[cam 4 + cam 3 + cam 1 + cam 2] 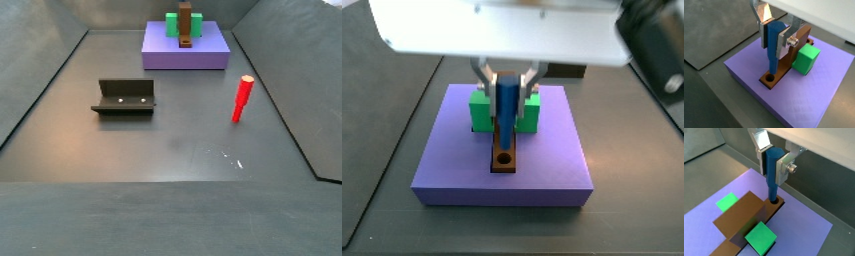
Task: Pick up the blue object. Move up. Move to above the board. Insert the blue object.
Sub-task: Insert the blue object.
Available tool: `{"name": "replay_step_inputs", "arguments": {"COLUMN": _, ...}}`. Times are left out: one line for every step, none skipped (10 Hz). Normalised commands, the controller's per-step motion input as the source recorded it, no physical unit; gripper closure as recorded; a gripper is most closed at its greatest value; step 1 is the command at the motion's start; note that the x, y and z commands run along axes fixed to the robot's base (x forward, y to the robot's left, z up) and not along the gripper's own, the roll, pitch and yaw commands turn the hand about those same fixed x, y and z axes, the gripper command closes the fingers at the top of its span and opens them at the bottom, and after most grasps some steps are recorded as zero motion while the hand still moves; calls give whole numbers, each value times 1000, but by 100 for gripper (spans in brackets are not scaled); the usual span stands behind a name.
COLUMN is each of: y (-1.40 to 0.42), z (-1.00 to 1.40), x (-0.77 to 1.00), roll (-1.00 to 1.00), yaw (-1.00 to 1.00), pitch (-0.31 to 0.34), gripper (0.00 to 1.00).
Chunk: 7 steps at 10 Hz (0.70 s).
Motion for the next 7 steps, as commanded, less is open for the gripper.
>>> {"name": "replay_step_inputs", "arguments": {"y": -71, "z": -283, "x": 0, "roll": -50, "yaw": 0, "pitch": -14, "gripper": 100}}
{"name": "replay_step_inputs", "arguments": {"y": -83, "z": -306, "x": 0, "roll": -97, "yaw": 0, "pitch": -11, "gripper": 100}}
{"name": "replay_step_inputs", "arguments": {"y": -120, "z": -266, "x": 3, "roll": -57, "yaw": 0, "pitch": -33, "gripper": 100}}
{"name": "replay_step_inputs", "arguments": {"y": 0, "z": -297, "x": 37, "roll": 0, "yaw": 0, "pitch": -43, "gripper": 100}}
{"name": "replay_step_inputs", "arguments": {"y": 0, "z": -289, "x": 14, "roll": 26, "yaw": 0, "pitch": -37, "gripper": 100}}
{"name": "replay_step_inputs", "arguments": {"y": 0, "z": -286, "x": 46, "roll": 67, "yaw": 0, "pitch": -41, "gripper": 100}}
{"name": "replay_step_inputs", "arguments": {"y": -9, "z": -317, "x": 57, "roll": 117, "yaw": 0, "pitch": -29, "gripper": 100}}
